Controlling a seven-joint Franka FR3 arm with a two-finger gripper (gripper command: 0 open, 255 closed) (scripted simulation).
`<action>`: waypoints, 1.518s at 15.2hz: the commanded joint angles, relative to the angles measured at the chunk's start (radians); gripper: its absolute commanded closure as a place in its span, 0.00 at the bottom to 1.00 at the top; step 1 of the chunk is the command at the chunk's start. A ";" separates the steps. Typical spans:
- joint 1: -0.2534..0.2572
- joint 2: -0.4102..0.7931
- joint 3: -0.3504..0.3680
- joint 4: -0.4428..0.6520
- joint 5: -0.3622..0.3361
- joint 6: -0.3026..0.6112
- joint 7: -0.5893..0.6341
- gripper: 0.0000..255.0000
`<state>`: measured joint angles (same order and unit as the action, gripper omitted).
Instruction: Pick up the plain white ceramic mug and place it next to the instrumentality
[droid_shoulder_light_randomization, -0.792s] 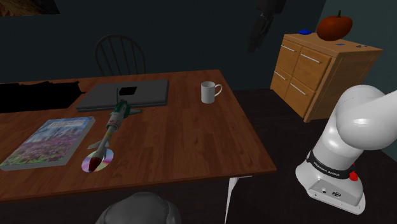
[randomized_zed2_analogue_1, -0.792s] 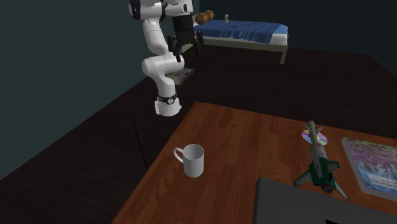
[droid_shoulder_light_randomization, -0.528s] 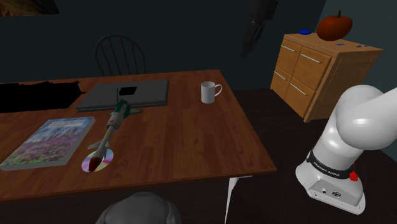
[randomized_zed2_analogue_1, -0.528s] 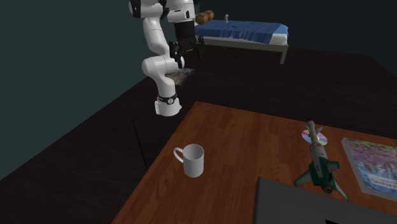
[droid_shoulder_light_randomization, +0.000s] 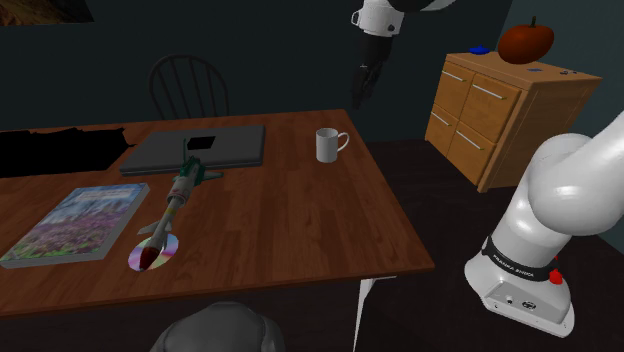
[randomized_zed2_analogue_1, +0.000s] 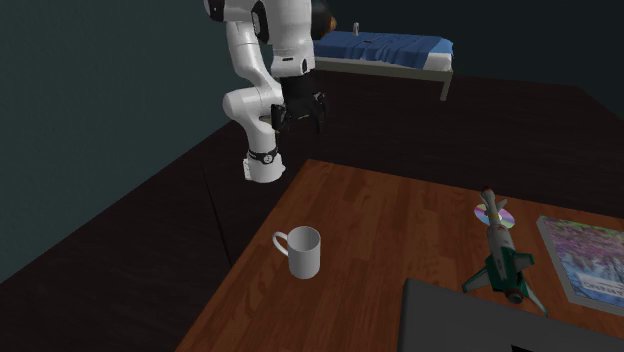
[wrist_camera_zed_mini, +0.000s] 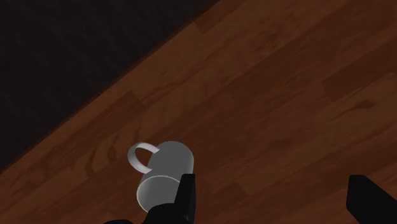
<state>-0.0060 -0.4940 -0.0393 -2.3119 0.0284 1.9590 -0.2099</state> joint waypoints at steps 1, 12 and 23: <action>-0.002 0.071 -0.010 0.017 -0.005 0.044 -0.019 0.00; -0.010 0.490 -0.041 0.216 -0.007 0.214 -0.102 0.00; -0.016 0.670 -0.043 0.264 0.003 0.330 -0.129 0.00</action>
<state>-0.0234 0.1681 -0.0831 -2.0381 0.0304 2.2715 -0.3397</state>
